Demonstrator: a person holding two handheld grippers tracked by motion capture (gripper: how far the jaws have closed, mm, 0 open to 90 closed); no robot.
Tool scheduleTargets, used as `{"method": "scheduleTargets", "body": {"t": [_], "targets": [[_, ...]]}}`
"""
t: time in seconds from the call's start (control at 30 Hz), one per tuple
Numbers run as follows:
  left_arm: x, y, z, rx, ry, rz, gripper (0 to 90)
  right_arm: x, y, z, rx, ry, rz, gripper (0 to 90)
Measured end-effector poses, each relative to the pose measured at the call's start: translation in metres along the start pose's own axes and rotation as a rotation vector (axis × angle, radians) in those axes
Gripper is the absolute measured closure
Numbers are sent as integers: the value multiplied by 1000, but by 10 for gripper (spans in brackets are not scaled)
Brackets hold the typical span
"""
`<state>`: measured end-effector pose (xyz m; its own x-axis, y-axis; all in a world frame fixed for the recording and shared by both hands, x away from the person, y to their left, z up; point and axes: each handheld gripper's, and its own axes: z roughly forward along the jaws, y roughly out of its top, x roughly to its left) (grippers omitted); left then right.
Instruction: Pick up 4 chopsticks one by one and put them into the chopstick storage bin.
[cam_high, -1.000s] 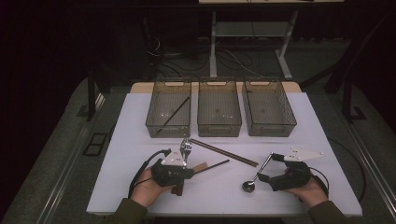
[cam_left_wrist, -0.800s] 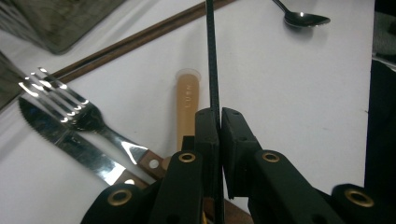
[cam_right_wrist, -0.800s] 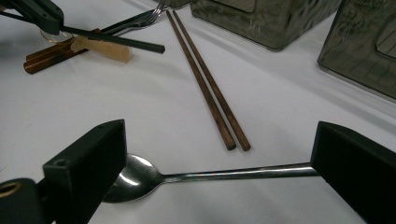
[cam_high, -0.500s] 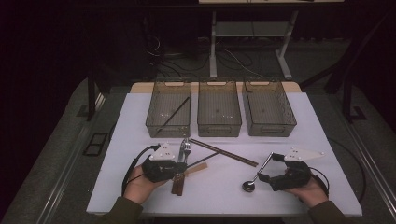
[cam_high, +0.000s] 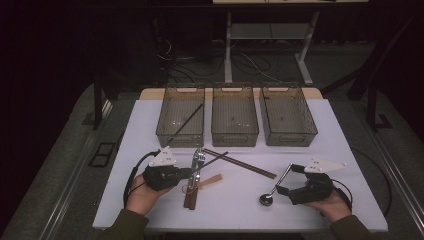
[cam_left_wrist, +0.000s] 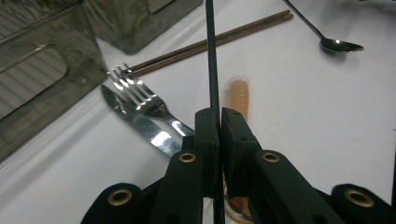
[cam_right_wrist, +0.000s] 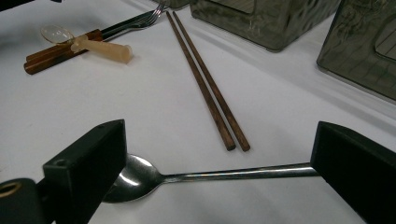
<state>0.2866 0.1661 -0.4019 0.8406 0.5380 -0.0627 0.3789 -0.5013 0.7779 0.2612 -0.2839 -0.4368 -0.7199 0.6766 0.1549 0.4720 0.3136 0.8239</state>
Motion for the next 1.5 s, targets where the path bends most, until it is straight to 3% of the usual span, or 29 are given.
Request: {"method": "scheduleTargets", "body": {"t": [0.67, 1.03, 1.5], "targets": [[29, -4, -26, -80, 75, -107, 856, 0, 0, 1, 3, 0, -2, 37], [43, 5, -25, -97, 97, -145, 855, 0, 0, 1, 8, -4, 1, 37], [71, 20, -25, -144, 144, -201, 856, -1, -1, 2, 11, -9, 7, 37]]}}
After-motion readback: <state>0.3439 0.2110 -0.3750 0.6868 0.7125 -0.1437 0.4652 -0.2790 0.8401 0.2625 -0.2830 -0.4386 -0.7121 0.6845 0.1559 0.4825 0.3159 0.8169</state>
